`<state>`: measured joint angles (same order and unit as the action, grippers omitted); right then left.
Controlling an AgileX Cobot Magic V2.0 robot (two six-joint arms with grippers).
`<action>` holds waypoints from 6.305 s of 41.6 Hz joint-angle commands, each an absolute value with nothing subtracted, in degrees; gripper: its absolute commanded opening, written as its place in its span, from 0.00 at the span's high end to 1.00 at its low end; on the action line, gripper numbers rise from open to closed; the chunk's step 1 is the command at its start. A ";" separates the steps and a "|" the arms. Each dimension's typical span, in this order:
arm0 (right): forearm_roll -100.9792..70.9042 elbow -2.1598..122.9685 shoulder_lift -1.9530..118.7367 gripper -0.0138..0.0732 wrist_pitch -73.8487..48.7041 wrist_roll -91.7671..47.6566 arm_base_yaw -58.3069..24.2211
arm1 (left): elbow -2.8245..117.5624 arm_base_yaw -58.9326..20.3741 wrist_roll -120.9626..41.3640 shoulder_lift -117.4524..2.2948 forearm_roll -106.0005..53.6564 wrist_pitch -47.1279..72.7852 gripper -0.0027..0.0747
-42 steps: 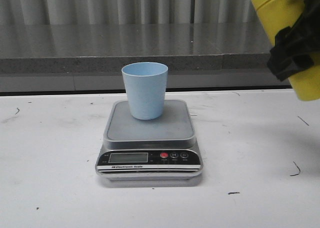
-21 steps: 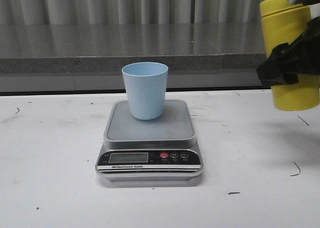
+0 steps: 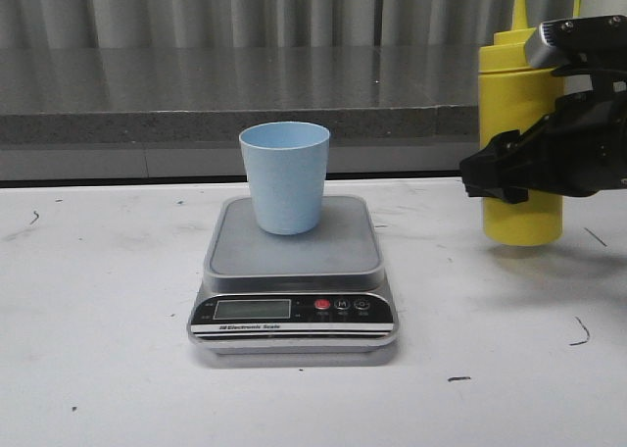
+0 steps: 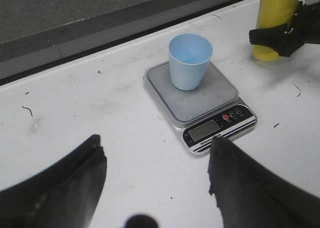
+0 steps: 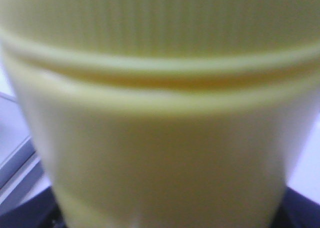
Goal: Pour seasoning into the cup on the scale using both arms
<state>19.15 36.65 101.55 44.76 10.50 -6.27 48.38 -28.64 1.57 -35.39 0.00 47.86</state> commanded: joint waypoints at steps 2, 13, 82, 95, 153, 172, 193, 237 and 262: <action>15.44 38.15 101.15 0.52 55.93 7.12 -5.86 | 49.87 -28.54 2.12 -35.48 0.00 43.60 0.40; 15.33 38.15 105.18 0.52 64.02 4.19 -5.86 | 49.87 -28.54 2.12 -35.48 0.00 43.60 0.40; 10.21 30.97 101.21 0.09 57.36 5.52 -5.86 | 49.87 -28.54 2.12 -35.48 0.00 43.60 0.40; 15.34 28.72 84.93 0.09 26.07 18.97 -6.05 | 49.87 -28.54 2.12 -35.48 0.00 43.60 0.40; -4.46 48.44 30.94 0.09 -56.14 0.00 -16.22 | 49.87 -28.54 2.12 -35.48 0.00 43.60 0.40; -4.33 48.44 30.68 0.33 -52.94 0.00 -16.22 | 49.87 -28.54 2.12 -35.48 0.00 43.60 0.40; -4.33 48.44 30.68 0.92 -52.97 0.00 -16.22 | 49.87 -28.54 2.12 -35.48 0.00 43.60 0.40; -4.33 48.44 30.74 0.92 -53.80 0.00 -16.22 | 42.44 -23.13 2.12 -28.59 2.93 36.44 0.99; -4.33 48.44 30.80 0.92 -53.80 0.00 -16.22 | -0.50 -2.97 2.12 0.46 -2.65 -0.35 0.99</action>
